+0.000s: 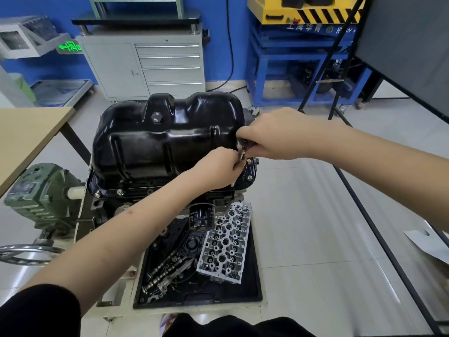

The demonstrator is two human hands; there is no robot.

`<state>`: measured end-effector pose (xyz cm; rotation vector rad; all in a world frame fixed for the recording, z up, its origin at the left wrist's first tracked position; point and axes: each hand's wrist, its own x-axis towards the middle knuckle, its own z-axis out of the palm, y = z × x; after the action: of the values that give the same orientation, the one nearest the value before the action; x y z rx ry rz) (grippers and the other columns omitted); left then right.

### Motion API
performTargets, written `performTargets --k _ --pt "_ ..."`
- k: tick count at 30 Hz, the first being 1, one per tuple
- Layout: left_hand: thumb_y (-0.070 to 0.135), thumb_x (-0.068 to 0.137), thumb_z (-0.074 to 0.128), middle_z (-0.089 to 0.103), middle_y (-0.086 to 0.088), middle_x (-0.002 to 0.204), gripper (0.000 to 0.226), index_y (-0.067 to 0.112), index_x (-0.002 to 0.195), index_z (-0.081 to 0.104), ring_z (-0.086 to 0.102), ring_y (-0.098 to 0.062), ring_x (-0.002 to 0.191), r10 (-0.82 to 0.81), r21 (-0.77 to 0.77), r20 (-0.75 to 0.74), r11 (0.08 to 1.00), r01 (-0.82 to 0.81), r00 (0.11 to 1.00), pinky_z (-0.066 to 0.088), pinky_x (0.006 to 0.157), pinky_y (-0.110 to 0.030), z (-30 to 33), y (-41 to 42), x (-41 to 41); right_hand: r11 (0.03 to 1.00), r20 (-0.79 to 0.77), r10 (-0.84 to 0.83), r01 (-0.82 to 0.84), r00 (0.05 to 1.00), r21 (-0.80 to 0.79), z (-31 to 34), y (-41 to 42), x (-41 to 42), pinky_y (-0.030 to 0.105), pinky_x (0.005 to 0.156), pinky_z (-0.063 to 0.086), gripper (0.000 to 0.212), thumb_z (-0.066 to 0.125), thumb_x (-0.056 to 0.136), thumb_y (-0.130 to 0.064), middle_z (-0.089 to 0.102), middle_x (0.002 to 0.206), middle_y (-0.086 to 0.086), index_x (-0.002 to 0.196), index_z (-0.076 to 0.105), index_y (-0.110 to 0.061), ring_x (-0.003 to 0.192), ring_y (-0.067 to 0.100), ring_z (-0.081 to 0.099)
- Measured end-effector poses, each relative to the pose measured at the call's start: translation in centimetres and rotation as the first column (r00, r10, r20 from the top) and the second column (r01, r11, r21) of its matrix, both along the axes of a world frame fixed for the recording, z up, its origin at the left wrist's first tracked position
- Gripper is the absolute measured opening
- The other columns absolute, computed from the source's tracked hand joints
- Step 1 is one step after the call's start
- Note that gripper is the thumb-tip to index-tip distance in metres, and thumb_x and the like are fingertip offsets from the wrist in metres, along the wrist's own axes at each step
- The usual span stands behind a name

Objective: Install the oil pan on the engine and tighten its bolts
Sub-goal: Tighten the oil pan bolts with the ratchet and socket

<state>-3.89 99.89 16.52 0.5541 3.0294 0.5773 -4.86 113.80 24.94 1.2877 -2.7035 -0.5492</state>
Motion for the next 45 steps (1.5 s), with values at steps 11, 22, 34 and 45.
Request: performTargets --k 11,22,34,45 --pt "0.030 0.097 0.039 0.042 -0.002 0.051 0.043 0.011 0.059 0.043 0.044 -0.020 0.052 0.055 0.031 0.040 0.998 -0.056 0.998 0.033 0.048 -0.029 0.0 -0.2 0.1 0.998 -0.072 -0.068 0.069 0.995 0.004 -0.8 -0.4 0.2 0.029 0.047 0.023 0.038 0.030 0.092 -0.052 0.044 0.076 0.002 0.089 0.036 -0.016 0.066 0.022 0.042" --pt "0.034 0.093 0.048 0.049 -0.001 0.053 0.042 0.009 0.060 0.046 0.047 -0.019 0.054 -0.001 0.064 0.069 0.998 -0.004 0.998 0.036 0.055 -0.028 -0.1 -1.1 -0.1 0.999 -0.104 0.043 -0.042 0.994 0.018 -0.7 -0.1 0.0 0.035 0.077 0.040 0.038 0.030 0.095 -0.045 0.060 0.098 0.005 0.112 0.046 -0.014 0.090 0.027 0.056" --pt "0.028 0.095 0.043 0.051 -0.003 0.065 0.037 0.005 0.067 0.052 0.046 -0.020 0.064 -0.054 -0.049 0.071 0.997 0.058 0.996 0.031 0.056 -0.027 0.4 -1.3 -0.3 0.990 -0.101 0.132 -0.128 0.986 0.051 -0.7 0.0 0.2 0.035 0.091 0.038 0.036 0.037 0.098 -0.032 0.055 0.121 0.002 0.131 0.038 -0.019 0.111 0.024 0.050" --pt "0.024 0.095 0.042 0.045 -0.002 0.065 0.035 0.012 0.063 0.039 0.042 -0.021 0.064 -0.067 -0.066 0.037 0.995 0.070 0.997 0.022 0.054 -0.024 0.6 -0.8 -0.1 0.991 -0.005 0.125 -0.125 0.992 0.057 -0.2 0.3 0.0 0.035 0.077 0.040 0.037 0.040 0.096 -0.032 0.052 0.118 0.002 0.132 0.039 -0.025 0.107 0.023 0.048"
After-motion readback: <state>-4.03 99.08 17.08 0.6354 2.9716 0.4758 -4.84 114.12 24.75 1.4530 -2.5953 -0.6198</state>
